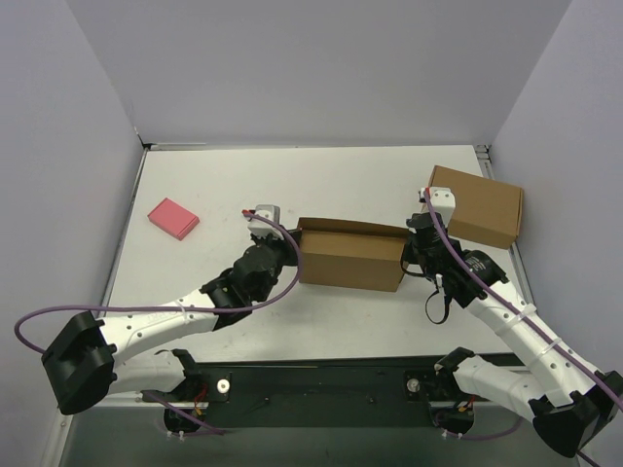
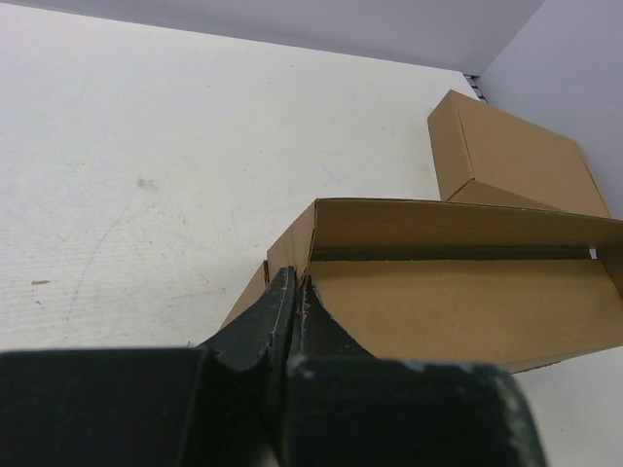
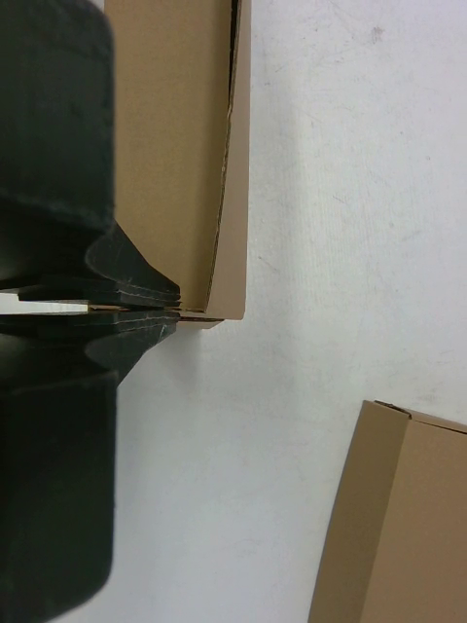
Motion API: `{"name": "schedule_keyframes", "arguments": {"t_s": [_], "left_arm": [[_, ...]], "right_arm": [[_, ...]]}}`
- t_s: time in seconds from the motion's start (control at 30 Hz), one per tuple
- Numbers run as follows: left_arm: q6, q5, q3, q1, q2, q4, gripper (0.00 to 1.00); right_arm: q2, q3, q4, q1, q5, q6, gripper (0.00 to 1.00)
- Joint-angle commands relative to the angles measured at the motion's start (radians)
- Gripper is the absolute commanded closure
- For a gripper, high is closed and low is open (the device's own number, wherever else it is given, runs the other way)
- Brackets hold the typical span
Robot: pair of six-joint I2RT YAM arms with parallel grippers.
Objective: Fold the paper box
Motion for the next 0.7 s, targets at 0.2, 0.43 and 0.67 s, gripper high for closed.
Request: {"name": "schedule_keyframes", "arguments": {"t_s": [0.2, 0.43, 0.67], "left_arm": [[0.001, 0.145, -0.049, -0.044, 0.085, -0.584, 1.00], [0.017, 0.180, 0.026, -0.042, 0.019, -0.624, 0.79], [0.068, 0.194, 0.129, -0.029, -0.050, -0.651, 0.36]], "right_arm": [[-0.004, -0.073, -0.023, 0.029, -0.067, 0.024, 1.00], [-0.027, -0.082, -0.023, 0.032, -0.051, 0.018, 1.00], [-0.024, -0.067, -0.026, 0.037, -0.064, 0.013, 1.00]]}}
